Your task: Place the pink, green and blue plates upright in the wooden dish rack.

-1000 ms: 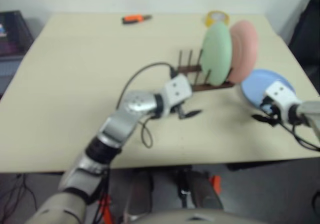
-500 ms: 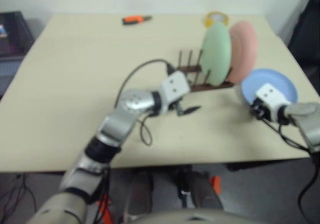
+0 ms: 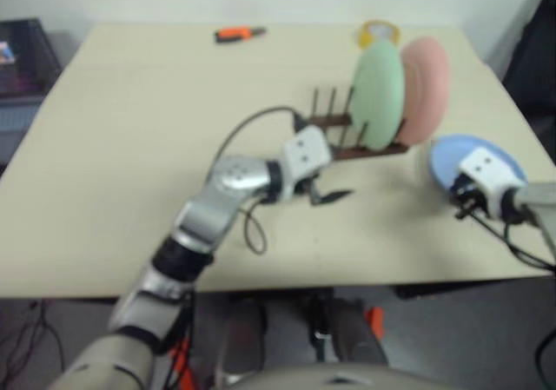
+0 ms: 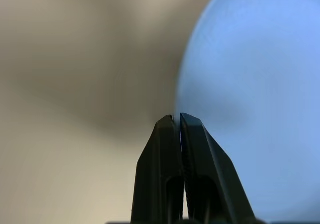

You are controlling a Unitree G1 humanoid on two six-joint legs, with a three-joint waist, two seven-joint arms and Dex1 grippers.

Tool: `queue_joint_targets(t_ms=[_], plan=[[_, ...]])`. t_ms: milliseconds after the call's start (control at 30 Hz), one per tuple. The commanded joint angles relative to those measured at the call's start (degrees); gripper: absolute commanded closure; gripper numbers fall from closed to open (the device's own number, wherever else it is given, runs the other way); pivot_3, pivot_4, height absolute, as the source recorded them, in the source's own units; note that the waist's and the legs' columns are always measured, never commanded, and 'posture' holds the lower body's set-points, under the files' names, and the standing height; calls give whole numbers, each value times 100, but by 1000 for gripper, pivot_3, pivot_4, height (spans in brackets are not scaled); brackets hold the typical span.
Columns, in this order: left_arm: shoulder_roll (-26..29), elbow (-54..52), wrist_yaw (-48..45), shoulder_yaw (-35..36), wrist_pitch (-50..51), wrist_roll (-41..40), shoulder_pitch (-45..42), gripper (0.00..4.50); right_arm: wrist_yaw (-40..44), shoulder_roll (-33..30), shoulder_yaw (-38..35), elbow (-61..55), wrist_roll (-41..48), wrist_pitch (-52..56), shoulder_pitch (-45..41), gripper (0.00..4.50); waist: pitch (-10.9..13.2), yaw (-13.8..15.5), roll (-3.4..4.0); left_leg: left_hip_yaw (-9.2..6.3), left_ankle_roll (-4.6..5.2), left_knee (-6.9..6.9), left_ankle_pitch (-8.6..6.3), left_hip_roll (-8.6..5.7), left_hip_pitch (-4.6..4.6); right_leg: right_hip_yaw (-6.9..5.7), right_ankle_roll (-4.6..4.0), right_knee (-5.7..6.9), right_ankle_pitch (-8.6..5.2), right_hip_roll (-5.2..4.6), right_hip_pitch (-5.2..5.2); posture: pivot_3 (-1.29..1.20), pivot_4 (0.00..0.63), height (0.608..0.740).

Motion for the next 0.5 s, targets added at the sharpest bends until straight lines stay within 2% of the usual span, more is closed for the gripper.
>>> queue_joint_targets(t_ms=[33, 133, 200, 300, 433, 500], plan=[[-57, -59, -153, 295, -199, -280, -227, 143, -57, -315, -793, -379, 122, 420, -183, 4465, 0, -6, 0, -1, 0, 0, 0, 0, 1, -1, 0, 0, 0, 0, 1, 0, 150, 740], [-120, -13, -237, 457, -216, -470, -310, 143, -184, -495, -1095, -338, 99, 569, -487, 4465, 0, -15, 0, -2, 0, 1, 0, 1, 5, -2, 0, 2, 0, 1, 3, 0, 150, 740], [-78, -48, -316, 598, -204, -620, -324, 143, -280, -701, -1253, -282, 87, 587, -984, 4465, 0, -29, 10, -3, 0, 0, 0, 0, 5, -2, 0, 2, 0, 2, 2, 0, 150, 740], [-24, -71, -360, 687, -185, -713, -314, 143, -331, -806, -1275, -217, 167, 607, -1475, 4465, -1, -32, 20, 2, 0, -6, 0, -1, 5, 4, -2, 2, -1, 2, -4, 0, 150, 740], [276, -422, -307, 1031, 69, -956, 15, 143, -480, 6, -1059, -99, 847, 562, -3848, 4465, 2, -143, 32, 3, 0, -11, 0, 3, 6, 16, -4, 4, -2, 10, -11, 0, 150, 740], [415, -586, -257, 1111, 158, -975, 215, 143, -486, 548, -996, -6, 1140, 480, -4524, 4465, 2, -190, 31, -2, 0, -15, 0, 11, 8, 14, -5, 4, -2, 15, -10, 0, 150, 740]])
